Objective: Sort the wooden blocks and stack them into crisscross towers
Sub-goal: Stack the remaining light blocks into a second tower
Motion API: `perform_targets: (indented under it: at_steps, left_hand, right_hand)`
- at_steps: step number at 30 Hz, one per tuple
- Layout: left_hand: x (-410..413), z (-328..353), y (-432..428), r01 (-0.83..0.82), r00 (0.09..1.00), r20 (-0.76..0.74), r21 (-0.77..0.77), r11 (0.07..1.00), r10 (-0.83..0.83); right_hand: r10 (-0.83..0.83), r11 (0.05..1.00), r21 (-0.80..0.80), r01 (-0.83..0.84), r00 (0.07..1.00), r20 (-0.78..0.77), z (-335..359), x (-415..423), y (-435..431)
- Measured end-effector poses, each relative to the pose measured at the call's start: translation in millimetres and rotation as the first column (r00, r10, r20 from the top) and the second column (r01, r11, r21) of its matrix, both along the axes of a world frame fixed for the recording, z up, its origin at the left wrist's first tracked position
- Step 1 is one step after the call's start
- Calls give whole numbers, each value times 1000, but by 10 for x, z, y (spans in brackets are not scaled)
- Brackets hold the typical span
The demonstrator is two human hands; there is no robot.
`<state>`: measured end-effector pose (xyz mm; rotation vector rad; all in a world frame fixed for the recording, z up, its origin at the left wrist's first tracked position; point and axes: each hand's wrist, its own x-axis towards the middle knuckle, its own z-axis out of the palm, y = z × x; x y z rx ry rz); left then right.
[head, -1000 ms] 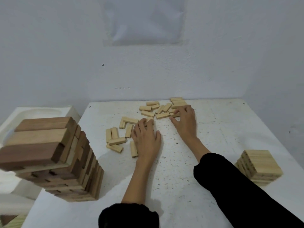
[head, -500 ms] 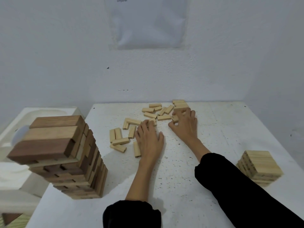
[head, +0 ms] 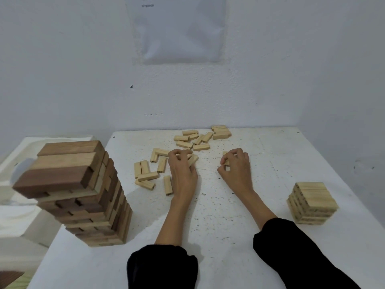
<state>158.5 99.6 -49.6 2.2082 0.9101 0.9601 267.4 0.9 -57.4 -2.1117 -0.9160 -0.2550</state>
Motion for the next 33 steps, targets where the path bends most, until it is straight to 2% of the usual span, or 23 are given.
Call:
perform_targets:
  at_steps: [5,12,18,22,25,28,31,33]
  left_hand:
    - [-10,-12,-74,116,988,96,26,993,-118]
    - [-63,-104,-354,288,956,61,9,958,-288]
    - [-297,-32,-599,339,941,49,-100,935,-336]
    - [-505,52,-655,360,933,55,-181,915,-356]
    - [-608,122,-531,394,918,22,-184,901,-397]
    - [-658,184,-390,452,873,-76,-245,858,-482]
    - [-675,179,-326,502,816,-160,-279,818,-555]
    - [-672,166,-326,520,805,-148,-288,804,-574]
  right_hand:
    - [58,998,-5,-58,998,11,6,-177,-234]
    - [100,995,1,-100,995,16,3,-572,-733]
    - [129,991,-31,-129,992,1,18,-816,-1050]
    - [194,981,-11,-196,977,-86,83,-845,-1175]
    - [229,969,-52,-243,955,-189,117,-737,-1346]
    - [221,959,-118,-256,943,-248,74,-626,-1537]
    - [244,950,-131,-284,935,-257,26,-569,-1603]
    - [235,950,-153,-273,946,-223,48,-573,-1564]
